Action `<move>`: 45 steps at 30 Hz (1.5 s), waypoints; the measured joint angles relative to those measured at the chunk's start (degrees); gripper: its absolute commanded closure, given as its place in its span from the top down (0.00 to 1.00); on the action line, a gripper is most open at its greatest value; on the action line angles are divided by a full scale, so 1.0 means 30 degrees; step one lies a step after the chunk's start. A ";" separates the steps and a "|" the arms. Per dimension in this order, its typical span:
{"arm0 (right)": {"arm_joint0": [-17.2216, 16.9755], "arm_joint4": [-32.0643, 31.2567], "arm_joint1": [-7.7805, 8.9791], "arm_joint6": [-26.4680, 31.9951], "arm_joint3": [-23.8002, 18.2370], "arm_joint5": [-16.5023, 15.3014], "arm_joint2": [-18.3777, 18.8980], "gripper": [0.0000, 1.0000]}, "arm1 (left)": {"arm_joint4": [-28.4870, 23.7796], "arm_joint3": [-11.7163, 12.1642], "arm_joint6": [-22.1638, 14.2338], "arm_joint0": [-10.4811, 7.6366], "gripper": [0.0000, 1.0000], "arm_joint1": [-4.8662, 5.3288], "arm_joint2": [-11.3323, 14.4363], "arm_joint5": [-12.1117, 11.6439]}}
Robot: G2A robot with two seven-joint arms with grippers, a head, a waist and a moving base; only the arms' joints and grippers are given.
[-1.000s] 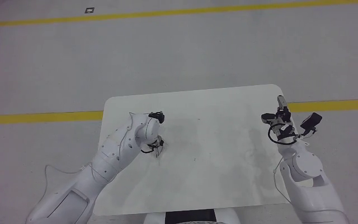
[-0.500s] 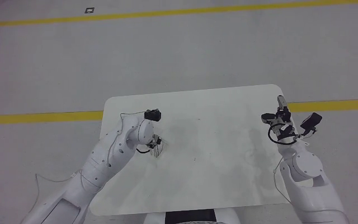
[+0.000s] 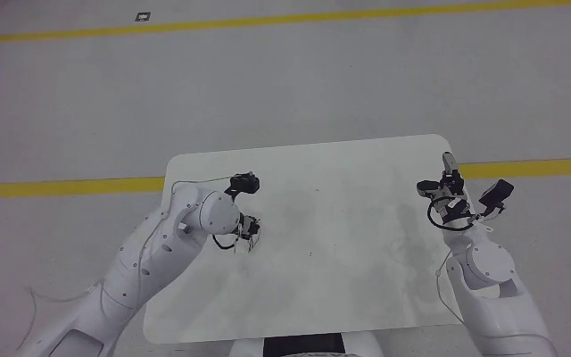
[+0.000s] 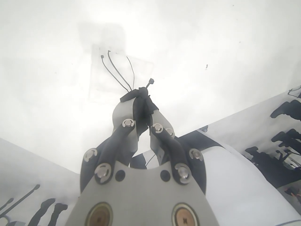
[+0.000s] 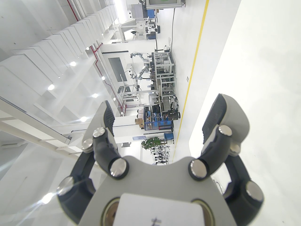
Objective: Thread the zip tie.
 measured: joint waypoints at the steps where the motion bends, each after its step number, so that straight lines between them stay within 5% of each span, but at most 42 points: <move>1: 0.0000 0.0000 0.0000 0.0000 0.0000 0.0000 0.0000 1.00 | -0.0318 -0.0228 0.0000 -0.0042 0.00 0.0231 0.0009 0.0000; 6: 0.0000 0.0000 0.0000 0.0000 0.0000 0.0000 0.0000 1.00 | -0.1109 -0.0603 0.0000 -0.0339 0.00 0.1054 0.0567 0.0000; 15: 0.0000 0.0000 0.0000 0.0000 0.0000 0.0000 0.0000 1.00 | -0.1138 -0.0572 0.0037 -0.0341 0.00 0.1073 0.0607 -0.0028; 18: 0.0000 0.0000 0.0000 0.0000 0.0000 0.0000 0.0000 1.00 | -0.2541 0.0014 0.0803 -0.0040 0.00 0.1133 0.0016 -0.0845; 24: 0.0000 0.0000 0.0000 0.0000 0.0000 0.0000 0.0000 1.00 | -0.5157 0.0723 -0.0015 0.0174 0.00 0.1634 -0.1711 -0.4114; 31: 0.0000 0.0000 0.0000 0.0000 0.0000 0.0000 0.0000 1.00 | -0.7657 0.1768 0.0001 -0.0131 0.00 0.2248 -0.1278 -0.7002; 38: 0.0000 0.0000 0.0000 0.0000 0.0000 0.0000 0.0000 1.00 | -1.0058 0.2840 0.0000 -0.0911 0.00 0.2659 -0.0496 -0.8483; 45: 0.0000 0.0000 0.0000 0.0000 0.0000 0.0000 0.0000 1.00 | -1.0152 0.3062 0.0000 -0.1392 0.00 0.2825 -0.0162 -0.8484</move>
